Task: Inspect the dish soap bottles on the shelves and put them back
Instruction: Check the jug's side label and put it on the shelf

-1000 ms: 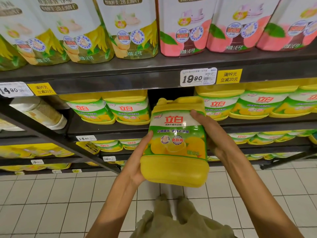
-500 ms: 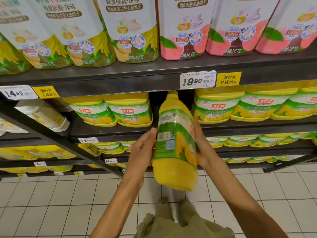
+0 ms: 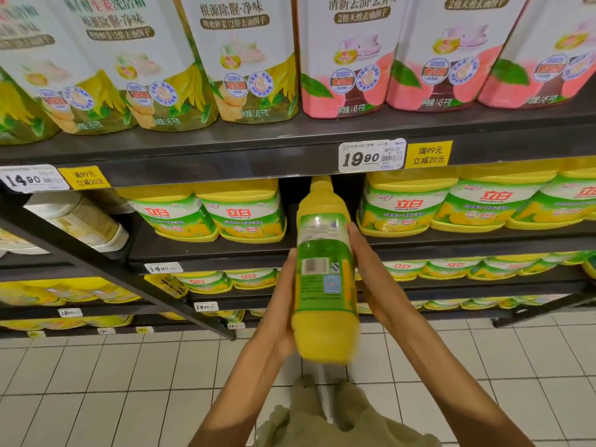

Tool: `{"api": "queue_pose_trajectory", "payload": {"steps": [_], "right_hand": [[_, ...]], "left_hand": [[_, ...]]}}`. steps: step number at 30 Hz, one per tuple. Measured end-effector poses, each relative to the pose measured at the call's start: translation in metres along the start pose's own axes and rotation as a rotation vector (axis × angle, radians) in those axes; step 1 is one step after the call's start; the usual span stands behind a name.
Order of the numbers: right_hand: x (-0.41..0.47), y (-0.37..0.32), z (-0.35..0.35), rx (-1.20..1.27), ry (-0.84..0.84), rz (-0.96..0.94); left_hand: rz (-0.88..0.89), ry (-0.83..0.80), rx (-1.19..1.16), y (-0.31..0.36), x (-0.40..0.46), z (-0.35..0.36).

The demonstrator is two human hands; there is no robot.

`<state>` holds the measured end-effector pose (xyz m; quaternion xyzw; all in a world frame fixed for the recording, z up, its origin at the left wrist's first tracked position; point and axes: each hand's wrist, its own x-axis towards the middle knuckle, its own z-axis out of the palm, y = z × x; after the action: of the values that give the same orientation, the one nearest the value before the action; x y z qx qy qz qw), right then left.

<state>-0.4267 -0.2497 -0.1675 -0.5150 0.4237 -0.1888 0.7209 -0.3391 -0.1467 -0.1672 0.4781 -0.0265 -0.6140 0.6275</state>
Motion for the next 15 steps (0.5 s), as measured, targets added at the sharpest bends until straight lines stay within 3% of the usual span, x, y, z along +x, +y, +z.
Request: {"api": "queue_pose_trajectory", "payload": {"steps": [3,6,9,12,15], "right_hand": [[-0.003,0.002,-0.007,0.327,-0.182,0.066],[-0.002,0.008,-0.015,0.538,-0.230,0.183],[-0.001,0.014,-0.021,0.617,-0.241,0.203],[-0.003,0.018,-0.021,0.658,-0.223,0.180],[-0.004,0.019,-0.018,0.651,-0.182,0.123]], "left_hand": [[0.074,0.085,0.281,0.004,0.000,-0.008],[0.101,0.187,0.388,0.004,0.000,-0.017],[0.052,0.284,0.285,-0.001,0.000,-0.025],[-0.181,0.152,0.027,-0.001,0.001,-0.028],[-0.201,0.057,-0.053,0.002,0.002,-0.031]]}}
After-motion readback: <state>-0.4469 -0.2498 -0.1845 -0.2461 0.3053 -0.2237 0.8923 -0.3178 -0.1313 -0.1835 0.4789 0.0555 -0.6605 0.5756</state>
